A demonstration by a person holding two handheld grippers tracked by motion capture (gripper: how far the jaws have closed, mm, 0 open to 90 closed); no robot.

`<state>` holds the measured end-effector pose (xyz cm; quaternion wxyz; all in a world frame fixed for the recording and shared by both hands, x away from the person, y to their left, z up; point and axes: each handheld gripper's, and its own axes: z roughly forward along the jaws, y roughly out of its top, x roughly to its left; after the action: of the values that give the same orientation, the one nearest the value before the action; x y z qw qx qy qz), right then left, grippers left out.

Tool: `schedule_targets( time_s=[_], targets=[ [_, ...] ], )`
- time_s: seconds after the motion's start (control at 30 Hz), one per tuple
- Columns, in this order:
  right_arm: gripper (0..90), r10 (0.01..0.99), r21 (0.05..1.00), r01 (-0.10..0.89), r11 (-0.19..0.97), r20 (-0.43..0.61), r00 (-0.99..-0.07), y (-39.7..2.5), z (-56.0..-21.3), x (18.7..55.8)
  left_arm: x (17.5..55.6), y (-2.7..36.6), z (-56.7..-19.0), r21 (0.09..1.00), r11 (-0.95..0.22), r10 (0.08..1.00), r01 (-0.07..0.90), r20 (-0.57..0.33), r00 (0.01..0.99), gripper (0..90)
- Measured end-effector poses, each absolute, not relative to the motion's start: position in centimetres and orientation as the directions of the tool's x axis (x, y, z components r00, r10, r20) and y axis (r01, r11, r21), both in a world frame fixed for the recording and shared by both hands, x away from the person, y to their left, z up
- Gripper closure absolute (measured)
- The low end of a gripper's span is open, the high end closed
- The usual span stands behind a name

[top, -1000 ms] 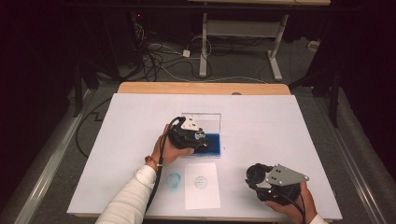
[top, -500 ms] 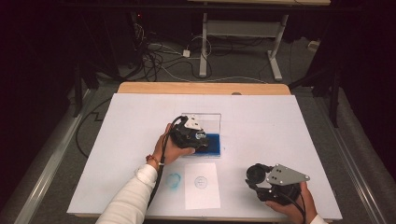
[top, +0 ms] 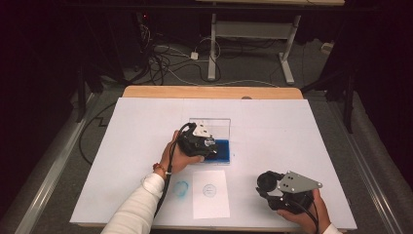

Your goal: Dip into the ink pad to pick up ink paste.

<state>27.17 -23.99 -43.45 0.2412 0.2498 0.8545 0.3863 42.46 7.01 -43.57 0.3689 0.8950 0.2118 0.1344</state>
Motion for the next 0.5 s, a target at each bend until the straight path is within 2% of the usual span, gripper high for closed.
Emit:
schedule_targets(
  time_s=[0.5],
  targets=[
    [38.7,0.614,0.779,0.246,0.577,-0.214,-0.76,-24.1,-43.48,27.34,42.49,6.85,-43.34,0.701,-0.652,0.48,0.29,0.085,0.873,54.9]
  ],
)
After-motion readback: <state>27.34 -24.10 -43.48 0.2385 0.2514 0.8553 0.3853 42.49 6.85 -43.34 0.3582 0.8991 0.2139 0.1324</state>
